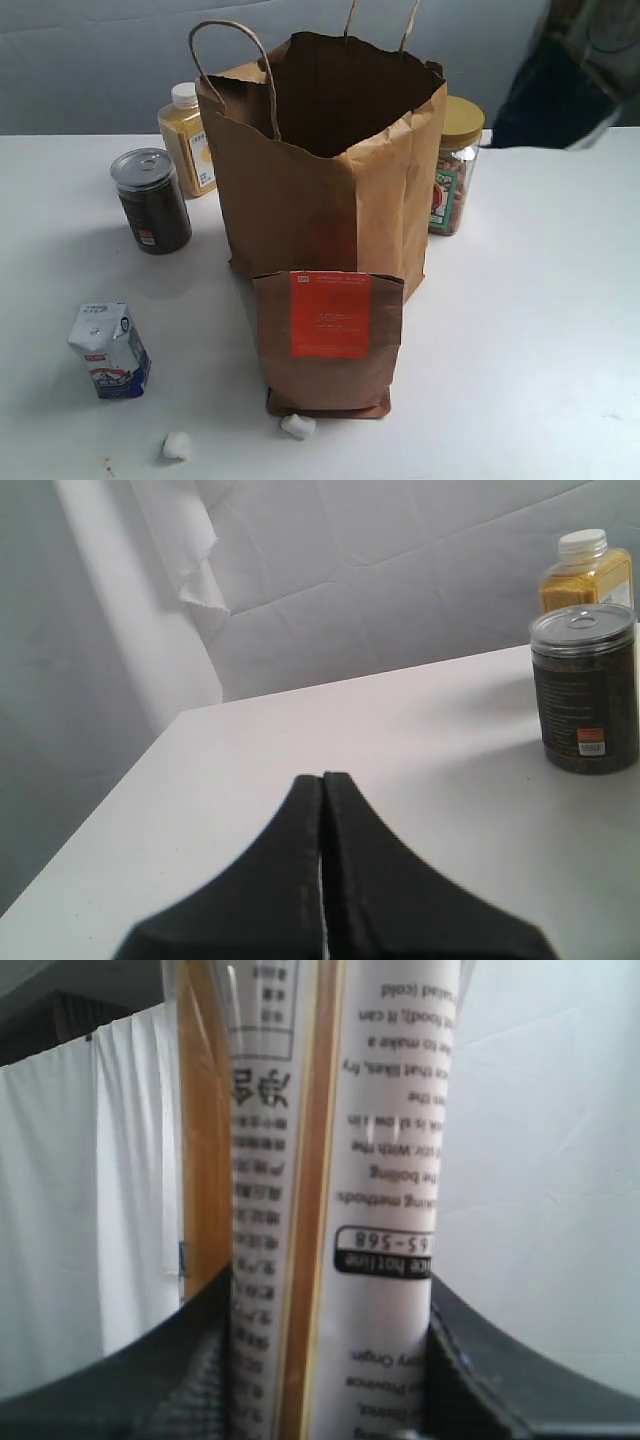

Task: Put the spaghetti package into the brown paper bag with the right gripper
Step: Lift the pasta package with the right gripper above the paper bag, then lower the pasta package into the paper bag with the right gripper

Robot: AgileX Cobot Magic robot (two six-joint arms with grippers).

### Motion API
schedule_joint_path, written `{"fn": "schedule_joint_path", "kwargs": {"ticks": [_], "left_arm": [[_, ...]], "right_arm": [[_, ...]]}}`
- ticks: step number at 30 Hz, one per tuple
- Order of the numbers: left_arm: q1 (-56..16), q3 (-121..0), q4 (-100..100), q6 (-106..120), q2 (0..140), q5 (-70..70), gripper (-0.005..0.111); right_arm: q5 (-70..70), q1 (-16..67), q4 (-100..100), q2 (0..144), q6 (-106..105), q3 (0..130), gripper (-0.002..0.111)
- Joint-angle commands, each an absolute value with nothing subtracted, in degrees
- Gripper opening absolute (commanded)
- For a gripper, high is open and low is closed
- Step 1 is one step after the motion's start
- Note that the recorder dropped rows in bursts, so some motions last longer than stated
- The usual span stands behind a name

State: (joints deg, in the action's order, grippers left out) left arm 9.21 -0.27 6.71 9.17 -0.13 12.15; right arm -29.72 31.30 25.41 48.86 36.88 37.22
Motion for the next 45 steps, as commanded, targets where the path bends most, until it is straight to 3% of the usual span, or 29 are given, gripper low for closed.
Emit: {"fn": "schedule_joint_path", "kwargs": {"ticks": [1, 15, 25, 36, 40, 45], "left_arm": [[9.1, 0.0, 6.5, 9.0, 0.0, 11.8, 0.0], [9.1, 0.0, 6.5, 9.0, 0.0, 11.8, 0.0], [9.1, 0.0, 6.5, 9.0, 0.0, 11.8, 0.0], [9.1, 0.0, 6.5, 9.0, 0.0, 11.8, 0.0], [9.1, 0.0, 6.5, 9.0, 0.0, 11.8, 0.0], [9.1, 0.0, 6.5, 9.0, 0.0, 11.8, 0.0]], "right_arm": [[-37.6, 31.4, 26.1, 58.2, 36.4, 44.1, 0.0], [-45.4, 32.9, 31.5, 83.4, 39.0, 64.4, 0.0], [-32.6, 34.8, 35.8, 91.0, 35.9, 64.8, 0.0], [-31.8, 34.9, 48.2, 93.5, 41.5, 63.8, 0.0], [-32.5, 34.9, 60.5, 94.6, 48.1, 63.8, 0.01], [-32.3, 34.9, 65.7, 96.4, 54.6, 63.8, 0.041]]}}
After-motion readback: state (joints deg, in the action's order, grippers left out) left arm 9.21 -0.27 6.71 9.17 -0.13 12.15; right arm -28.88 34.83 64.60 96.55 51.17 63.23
